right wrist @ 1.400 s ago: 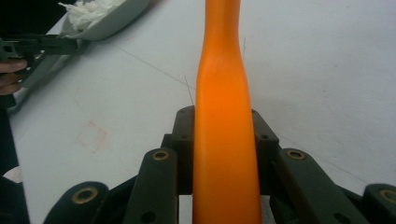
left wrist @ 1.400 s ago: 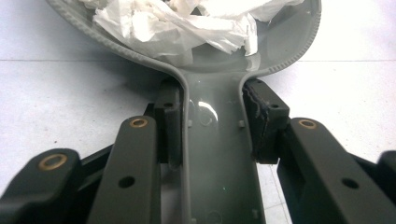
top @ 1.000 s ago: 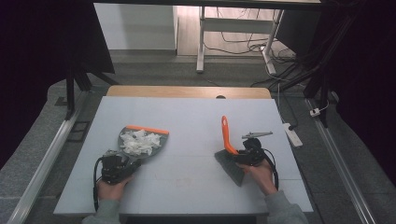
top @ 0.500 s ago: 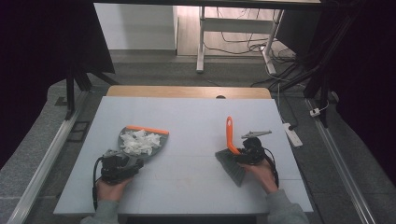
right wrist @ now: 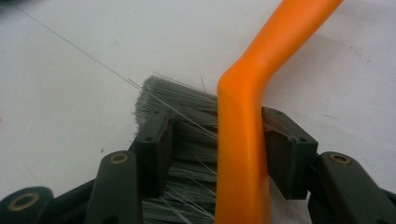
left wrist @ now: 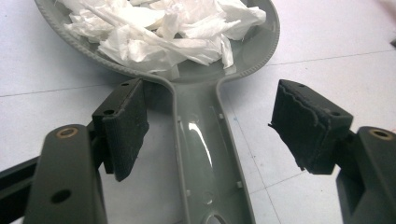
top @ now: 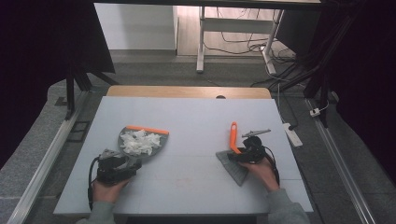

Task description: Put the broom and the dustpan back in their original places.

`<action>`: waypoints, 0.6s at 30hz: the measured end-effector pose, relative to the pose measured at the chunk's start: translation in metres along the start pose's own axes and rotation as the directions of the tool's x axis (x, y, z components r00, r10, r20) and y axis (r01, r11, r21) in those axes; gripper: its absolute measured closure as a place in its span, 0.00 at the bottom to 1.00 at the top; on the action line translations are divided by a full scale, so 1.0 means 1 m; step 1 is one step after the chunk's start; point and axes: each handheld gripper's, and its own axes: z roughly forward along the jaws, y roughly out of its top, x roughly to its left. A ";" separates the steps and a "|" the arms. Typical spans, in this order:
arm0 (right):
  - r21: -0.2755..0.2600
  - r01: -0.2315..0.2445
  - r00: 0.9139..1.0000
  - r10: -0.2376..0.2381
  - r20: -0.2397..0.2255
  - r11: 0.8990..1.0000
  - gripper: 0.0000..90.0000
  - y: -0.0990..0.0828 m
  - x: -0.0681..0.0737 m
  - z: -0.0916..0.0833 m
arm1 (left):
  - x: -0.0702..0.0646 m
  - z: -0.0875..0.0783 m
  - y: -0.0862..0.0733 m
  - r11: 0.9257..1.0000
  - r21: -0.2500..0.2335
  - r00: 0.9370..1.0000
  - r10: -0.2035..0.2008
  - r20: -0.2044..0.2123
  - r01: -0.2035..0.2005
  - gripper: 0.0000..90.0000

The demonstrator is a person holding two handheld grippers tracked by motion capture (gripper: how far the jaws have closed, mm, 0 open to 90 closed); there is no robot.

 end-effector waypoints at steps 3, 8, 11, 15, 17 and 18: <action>0.003 0.007 1.000 -0.007 0.015 1.000 0.50 0.001 0.000 0.000 | 0.001 -0.001 0.000 1.000 -0.004 1.000 -0.005 0.001 0.005 0.30; -0.005 0.011 0.999 -0.011 0.045 1.000 0.50 0.001 -0.001 -0.001 | 0.002 -0.002 0.000 1.000 -0.006 1.000 -0.005 0.000 0.005 0.30; -0.009 0.009 0.999 -0.009 0.043 1.000 0.50 0.001 -0.002 -0.001 | 0.003 -0.003 0.001 1.000 -0.007 1.000 0.000 -0.002 0.000 0.30; -0.027 0.019 0.999 -0.018 0.049 0.999 0.50 0.001 0.000 -0.005 | 0.003 -0.005 0.001 1.000 -0.015 1.000 0.011 -0.006 -0.011 0.30; -0.040 0.020 0.999 -0.018 0.049 0.999 0.50 0.001 0.000 -0.008 | 0.003 -0.006 0.002 1.000 -0.023 1.000 0.012 -0.001 -0.012 0.30; -0.050 0.025 0.999 -0.023 0.049 0.998 0.50 0.001 0.000 -0.009 | 0.003 -0.007 0.002 1.000 -0.028 1.000 0.010 0.004 -0.010 0.30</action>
